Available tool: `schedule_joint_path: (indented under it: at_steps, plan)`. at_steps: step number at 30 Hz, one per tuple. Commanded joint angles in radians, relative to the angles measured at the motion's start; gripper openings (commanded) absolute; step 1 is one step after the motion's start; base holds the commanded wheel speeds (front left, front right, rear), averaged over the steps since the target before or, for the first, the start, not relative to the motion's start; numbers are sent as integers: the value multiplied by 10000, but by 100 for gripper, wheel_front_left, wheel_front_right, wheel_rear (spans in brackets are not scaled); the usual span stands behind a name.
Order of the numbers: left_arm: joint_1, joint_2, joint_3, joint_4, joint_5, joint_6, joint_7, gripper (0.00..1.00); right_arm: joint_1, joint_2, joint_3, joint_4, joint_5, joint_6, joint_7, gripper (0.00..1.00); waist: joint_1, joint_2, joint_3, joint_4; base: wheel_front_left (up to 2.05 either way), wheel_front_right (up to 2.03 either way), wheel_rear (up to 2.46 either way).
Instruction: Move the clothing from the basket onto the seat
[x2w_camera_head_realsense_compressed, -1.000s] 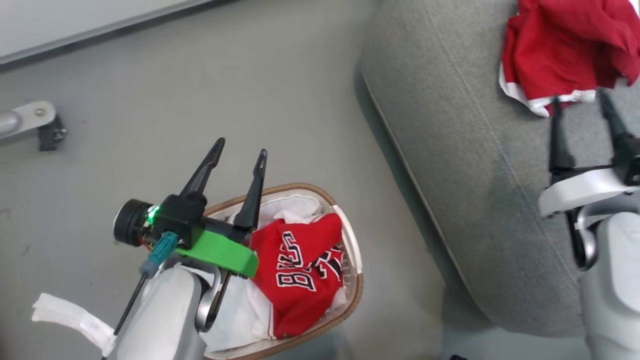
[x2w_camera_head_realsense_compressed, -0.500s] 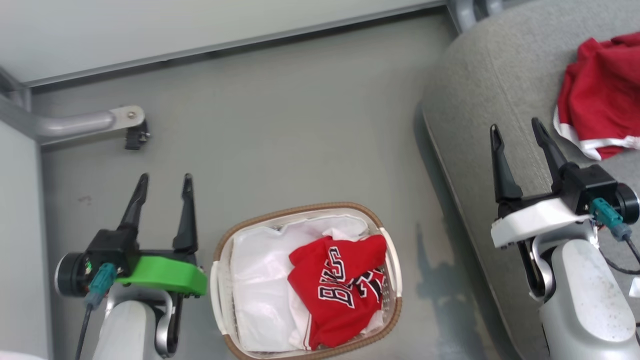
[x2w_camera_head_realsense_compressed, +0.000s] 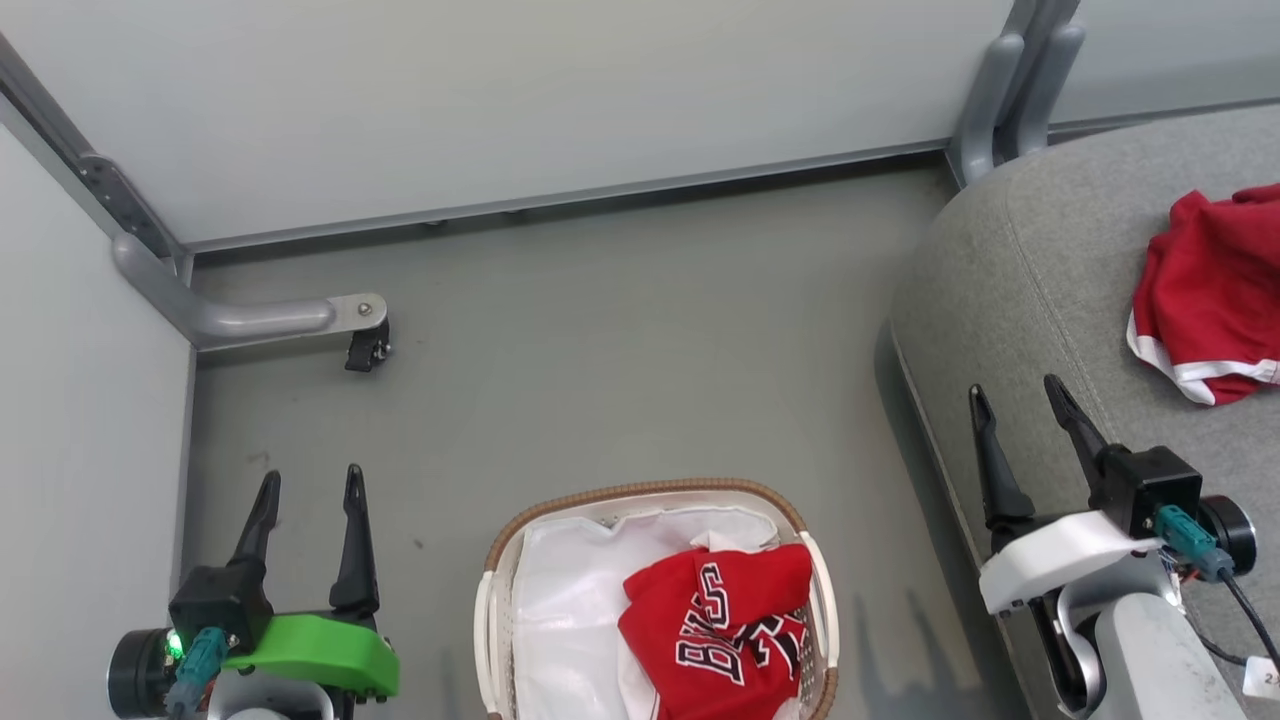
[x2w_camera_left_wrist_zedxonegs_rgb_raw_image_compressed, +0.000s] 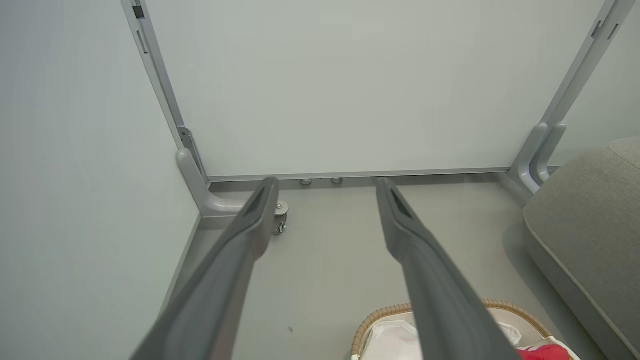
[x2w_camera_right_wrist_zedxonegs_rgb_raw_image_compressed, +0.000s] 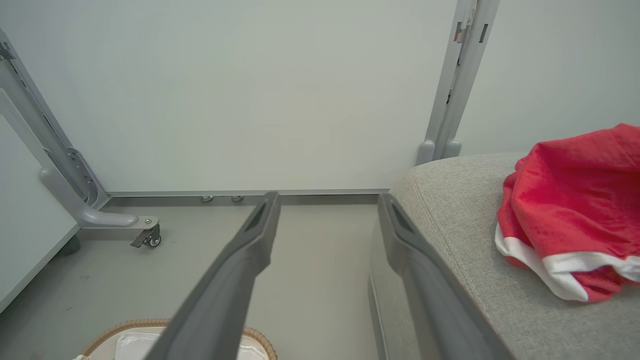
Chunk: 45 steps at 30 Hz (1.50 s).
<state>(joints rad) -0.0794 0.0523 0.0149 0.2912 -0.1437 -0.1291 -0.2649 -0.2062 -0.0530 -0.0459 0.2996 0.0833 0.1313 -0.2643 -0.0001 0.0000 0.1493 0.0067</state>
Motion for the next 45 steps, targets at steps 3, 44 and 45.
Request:
schedule_joint_path:
  at_steps: [3, 44, 45]
  plan:
    - [400, -10, 35, -15, 42, -27, 8, 100, 467, -2, -47, 73, 91, -10, -2, 100, 1, 0, -585, 181, 0, 0, 0]
    - [-3229, 880, -3968, 1909, -1055, -26, 8, 100, -2120, 13, 1236, -1560, 1279, -10, -2, 100, 1, 0, 4211, -2745, 0, 0, 0]
    - [-3353, 943, -4173, 2041, -1133, -26, 10, 100, -2186, 14, 1279, -1609, 1319, -10, -2, 100, 1, 0, 4344, -2832, 0, 0, 0]
